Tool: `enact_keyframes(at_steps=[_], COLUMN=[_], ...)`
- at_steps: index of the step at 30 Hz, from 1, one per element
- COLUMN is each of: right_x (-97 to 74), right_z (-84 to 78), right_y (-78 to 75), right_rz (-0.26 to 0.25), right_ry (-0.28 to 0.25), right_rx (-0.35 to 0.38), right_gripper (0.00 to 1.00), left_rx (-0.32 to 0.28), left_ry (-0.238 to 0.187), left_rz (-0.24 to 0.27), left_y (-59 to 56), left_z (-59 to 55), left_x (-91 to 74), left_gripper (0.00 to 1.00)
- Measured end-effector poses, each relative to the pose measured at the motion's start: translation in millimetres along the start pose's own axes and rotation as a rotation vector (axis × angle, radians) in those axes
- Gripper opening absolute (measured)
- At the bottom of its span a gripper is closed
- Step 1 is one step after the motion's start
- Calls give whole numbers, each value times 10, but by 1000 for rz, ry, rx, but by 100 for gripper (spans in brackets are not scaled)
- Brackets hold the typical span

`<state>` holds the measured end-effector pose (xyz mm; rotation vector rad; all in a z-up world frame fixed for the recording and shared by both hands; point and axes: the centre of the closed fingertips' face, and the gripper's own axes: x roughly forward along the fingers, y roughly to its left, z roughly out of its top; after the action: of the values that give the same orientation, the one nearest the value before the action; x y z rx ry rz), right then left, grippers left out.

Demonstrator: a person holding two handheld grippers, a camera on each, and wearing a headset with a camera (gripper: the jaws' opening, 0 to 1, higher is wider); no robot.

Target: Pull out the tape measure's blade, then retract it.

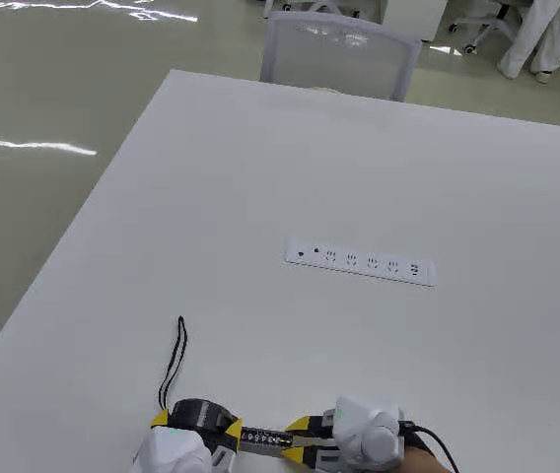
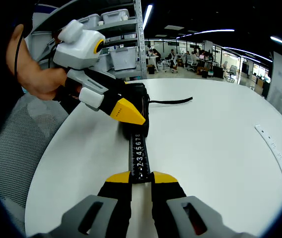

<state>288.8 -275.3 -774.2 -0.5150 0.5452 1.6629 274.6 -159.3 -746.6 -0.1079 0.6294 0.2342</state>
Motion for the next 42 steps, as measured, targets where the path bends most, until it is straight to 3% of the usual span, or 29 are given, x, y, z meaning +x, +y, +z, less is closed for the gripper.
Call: enact_keyframes(at_steps=[42], right_x=[291], right_z=[209], right_y=[48], right_rz=[16], right_ry=[-7], right_rx=[-5], right_gripper=[13], left_rx=[-12], left_ry=[9], left_rz=[-14], left_y=[16], left_z=[-12], left_x=[7], left_gripper=[59])
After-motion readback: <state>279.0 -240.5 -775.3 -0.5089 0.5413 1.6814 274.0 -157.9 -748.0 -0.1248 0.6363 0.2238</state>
